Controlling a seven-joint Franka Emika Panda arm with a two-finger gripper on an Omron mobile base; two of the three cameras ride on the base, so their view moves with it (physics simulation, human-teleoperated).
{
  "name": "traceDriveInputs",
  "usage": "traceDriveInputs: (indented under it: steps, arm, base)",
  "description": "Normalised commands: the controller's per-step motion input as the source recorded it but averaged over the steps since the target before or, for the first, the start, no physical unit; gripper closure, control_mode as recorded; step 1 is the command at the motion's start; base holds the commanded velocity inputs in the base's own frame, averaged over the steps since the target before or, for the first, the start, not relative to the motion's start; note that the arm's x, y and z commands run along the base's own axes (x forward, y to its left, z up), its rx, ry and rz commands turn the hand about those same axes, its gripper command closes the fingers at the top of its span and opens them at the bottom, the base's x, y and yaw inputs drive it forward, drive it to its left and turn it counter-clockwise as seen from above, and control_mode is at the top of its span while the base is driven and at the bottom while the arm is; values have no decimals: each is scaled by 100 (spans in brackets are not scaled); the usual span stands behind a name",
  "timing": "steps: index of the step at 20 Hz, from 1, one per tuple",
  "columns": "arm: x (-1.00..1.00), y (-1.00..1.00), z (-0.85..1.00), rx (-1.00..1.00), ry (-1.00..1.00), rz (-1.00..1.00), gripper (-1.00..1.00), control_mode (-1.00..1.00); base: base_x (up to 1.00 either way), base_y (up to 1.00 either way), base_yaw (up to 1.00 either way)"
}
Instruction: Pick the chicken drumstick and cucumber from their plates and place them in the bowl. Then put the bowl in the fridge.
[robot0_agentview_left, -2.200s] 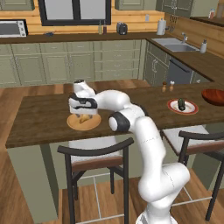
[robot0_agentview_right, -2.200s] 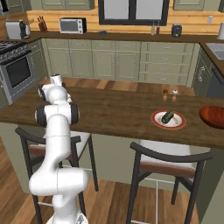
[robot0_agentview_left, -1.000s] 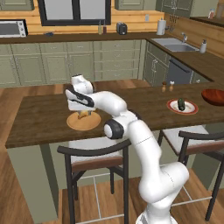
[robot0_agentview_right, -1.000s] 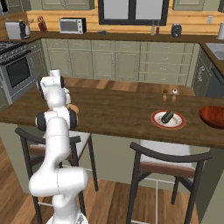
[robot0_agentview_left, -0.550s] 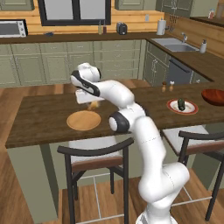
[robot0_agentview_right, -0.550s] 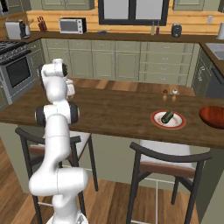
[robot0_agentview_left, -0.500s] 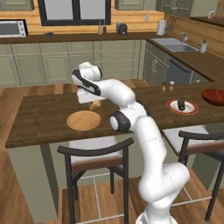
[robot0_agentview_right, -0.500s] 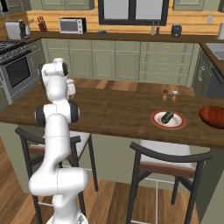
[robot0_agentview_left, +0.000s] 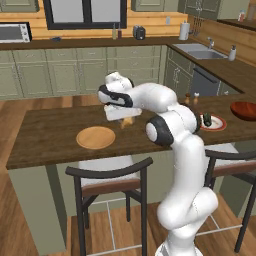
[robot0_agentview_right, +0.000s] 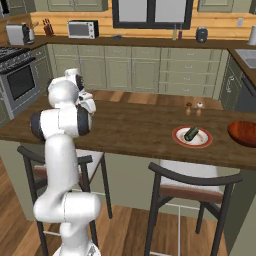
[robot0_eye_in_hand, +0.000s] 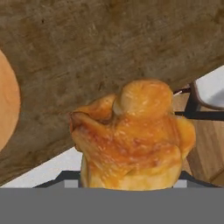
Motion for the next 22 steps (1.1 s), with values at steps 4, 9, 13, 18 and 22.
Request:
traceDriveInputs:
  steps: [4, 9, 13, 18, 22]
  arm:
    - [-90, -90, 25, 14, -23, 2, 100, -100]
    - [-67, -88, 37, 17, -2, 0, 100, -100]
    - [6, -65, 36, 15, 12, 0, 100, -100]
    - [0, -26, 40, 6, 0, 0, 100, -100]
    - [0, 0, 35, 0, 0, 0, 100, -100]
  base:
    - [0, 0, 0]
    - [0, 0, 0]
    - [0, 0, 0]
    - [0, 0, 0]
    - [0, 0, 0]
